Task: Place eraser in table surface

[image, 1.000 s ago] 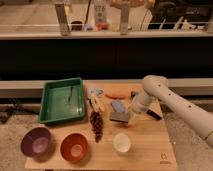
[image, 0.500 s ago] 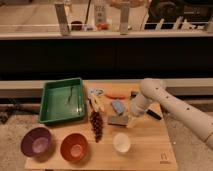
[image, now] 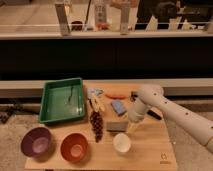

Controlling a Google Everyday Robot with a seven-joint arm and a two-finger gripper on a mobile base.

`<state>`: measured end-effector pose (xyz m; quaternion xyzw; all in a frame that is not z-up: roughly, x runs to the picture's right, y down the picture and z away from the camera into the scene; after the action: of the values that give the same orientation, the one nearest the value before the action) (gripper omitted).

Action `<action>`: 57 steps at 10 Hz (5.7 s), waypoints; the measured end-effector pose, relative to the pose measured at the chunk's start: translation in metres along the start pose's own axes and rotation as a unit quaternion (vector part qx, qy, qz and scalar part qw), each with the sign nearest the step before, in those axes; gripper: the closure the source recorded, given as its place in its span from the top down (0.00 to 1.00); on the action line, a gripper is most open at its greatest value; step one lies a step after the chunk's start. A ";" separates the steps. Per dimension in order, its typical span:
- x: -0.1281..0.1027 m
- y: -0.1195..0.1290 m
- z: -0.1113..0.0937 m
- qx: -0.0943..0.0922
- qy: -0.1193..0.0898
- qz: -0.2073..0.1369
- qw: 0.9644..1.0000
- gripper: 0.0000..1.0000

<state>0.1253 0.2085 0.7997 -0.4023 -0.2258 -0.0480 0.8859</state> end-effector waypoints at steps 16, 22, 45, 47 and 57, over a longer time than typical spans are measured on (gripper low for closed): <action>0.004 -0.005 0.014 -0.004 -0.001 -0.010 1.000 0.80; 0.005 -0.006 0.013 -0.007 -0.001 -0.011 1.000 0.80; 0.005 -0.005 0.014 -0.007 -0.002 -0.010 1.000 0.80; 0.005 -0.005 0.014 -0.007 -0.002 -0.010 1.000 0.80; 0.005 -0.005 0.014 -0.007 -0.002 -0.010 1.000 0.80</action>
<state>0.1232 0.2158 0.8134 -0.4062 -0.2311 -0.0579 0.8821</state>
